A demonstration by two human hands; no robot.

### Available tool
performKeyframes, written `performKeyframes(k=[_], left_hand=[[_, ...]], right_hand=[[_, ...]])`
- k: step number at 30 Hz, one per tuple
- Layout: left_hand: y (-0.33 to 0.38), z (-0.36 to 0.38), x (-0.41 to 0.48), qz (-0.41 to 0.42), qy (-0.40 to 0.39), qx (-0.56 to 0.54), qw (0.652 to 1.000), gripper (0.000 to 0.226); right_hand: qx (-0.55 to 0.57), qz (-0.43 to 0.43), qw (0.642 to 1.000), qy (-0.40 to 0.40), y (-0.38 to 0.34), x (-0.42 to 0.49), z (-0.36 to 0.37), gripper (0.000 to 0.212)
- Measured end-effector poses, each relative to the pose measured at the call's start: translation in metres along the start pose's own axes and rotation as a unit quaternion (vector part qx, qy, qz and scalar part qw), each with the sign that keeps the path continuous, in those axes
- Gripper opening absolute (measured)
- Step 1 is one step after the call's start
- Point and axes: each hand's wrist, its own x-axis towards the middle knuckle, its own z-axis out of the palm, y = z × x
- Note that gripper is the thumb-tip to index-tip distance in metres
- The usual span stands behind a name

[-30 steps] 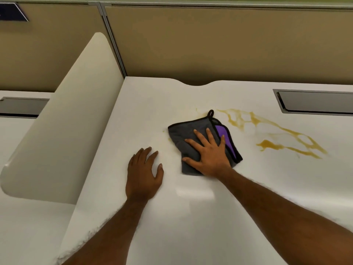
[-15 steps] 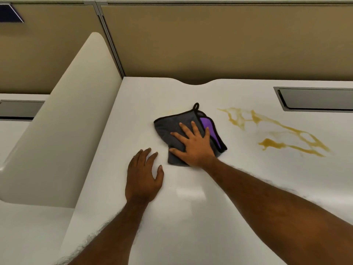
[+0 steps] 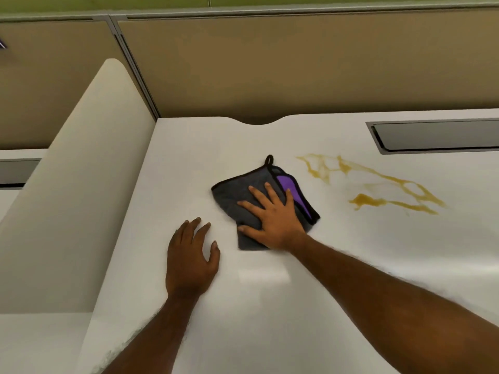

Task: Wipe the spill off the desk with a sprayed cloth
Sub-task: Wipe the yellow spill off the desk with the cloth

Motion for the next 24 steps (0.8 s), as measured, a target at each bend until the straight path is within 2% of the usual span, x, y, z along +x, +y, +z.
performKeyframes(k=[4,7,10,14,16,20,22,24], left_hand=[[0.002,0.000,0.000,-0.002,0.001,0.002,1.000,0.057],[0.003,-0.001,0.000,-0.005,0.000,0.003,1.000,0.057],[0.004,-0.003,-0.001,-0.005,0.000,0.000,1.000,0.057],[0.004,-0.004,0.000,-0.003,-0.009,0.003,1.000,0.057],[0.002,-0.004,-0.001,-0.001,-0.007,0.004,1.000,0.057],[0.004,-0.002,-0.001,-0.001,0.004,0.003,1.000,0.057],[0.004,-0.001,-0.001,0.000,0.002,0.007,1.000,0.058],[0.003,-0.002,-0.001,-0.003,-0.001,0.005,1.000,0.060]], right_hand=[[-0.009,0.090,0.996,-0.016,0.040,0.006,-0.010,0.076],[-0.002,0.120,0.992,-0.047,0.028,0.035,-0.011,0.083],[-0.010,0.085,0.994,-0.062,-0.003,0.033,-0.008,0.083],[-0.004,0.017,1.000,-0.023,0.004,-0.014,-0.004,0.074],[-0.004,0.050,0.999,-0.006,0.025,-0.027,-0.005,0.074],[0.000,0.167,0.986,-0.022,0.044,-0.002,-0.013,0.081],[0.010,0.171,0.985,-0.030,0.022,0.011,-0.011,0.082],[0.004,0.128,0.991,-0.043,-0.007,0.013,-0.007,0.082]])
